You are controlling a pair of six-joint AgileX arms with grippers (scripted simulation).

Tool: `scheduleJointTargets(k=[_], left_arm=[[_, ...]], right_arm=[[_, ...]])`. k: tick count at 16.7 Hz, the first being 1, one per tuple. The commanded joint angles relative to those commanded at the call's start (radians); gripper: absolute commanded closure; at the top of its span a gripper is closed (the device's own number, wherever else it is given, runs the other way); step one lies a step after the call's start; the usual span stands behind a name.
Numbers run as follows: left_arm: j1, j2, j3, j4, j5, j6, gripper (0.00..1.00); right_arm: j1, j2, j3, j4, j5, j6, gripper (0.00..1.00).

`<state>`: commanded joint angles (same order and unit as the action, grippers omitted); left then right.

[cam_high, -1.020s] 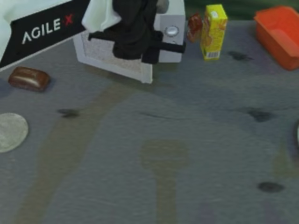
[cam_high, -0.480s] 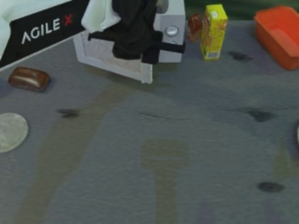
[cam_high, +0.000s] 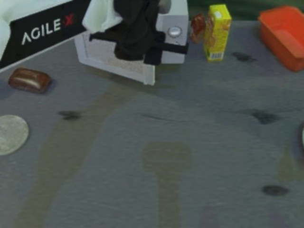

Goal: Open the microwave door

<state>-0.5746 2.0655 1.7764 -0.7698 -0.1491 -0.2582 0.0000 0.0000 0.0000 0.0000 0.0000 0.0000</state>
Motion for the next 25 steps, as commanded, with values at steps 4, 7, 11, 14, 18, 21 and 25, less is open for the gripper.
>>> scheduleJointTargets(k=[4,7,11,14,18,21,25], left_arm=[[0.000,0.000,0.000,0.000,0.000,0.000,1.00],[-0.004,-0.005,-0.011,0.006,0.010,0.006,1.00],[0.012,-0.042,-0.087,0.024,0.041,0.070,1.00],[0.024,-0.081,-0.130,0.049,0.064,0.113,1.00],[0.026,-0.091,-0.134,0.057,0.068,0.121,1.00],[0.026,-0.091,-0.134,0.057,0.068,0.121,1.00],[0.026,-0.091,-0.134,0.057,0.068,0.121,1.00]], right_arm=[[0.000,0.000,0.000,0.000,0.000,0.000,0.00],[0.000,0.000,0.000,0.000,0.000,0.000,0.00],[0.000,0.000,0.000,0.000,0.000,0.000,0.00],[0.000,0.000,0.000,0.000,0.000,0.000,0.00],[0.000,0.000,0.000,0.000,0.000,0.000,0.00],[0.000,0.000,0.000,0.000,0.000,0.000,0.00],[0.000,0.000,0.000,0.000,0.000,0.000,0.00]])
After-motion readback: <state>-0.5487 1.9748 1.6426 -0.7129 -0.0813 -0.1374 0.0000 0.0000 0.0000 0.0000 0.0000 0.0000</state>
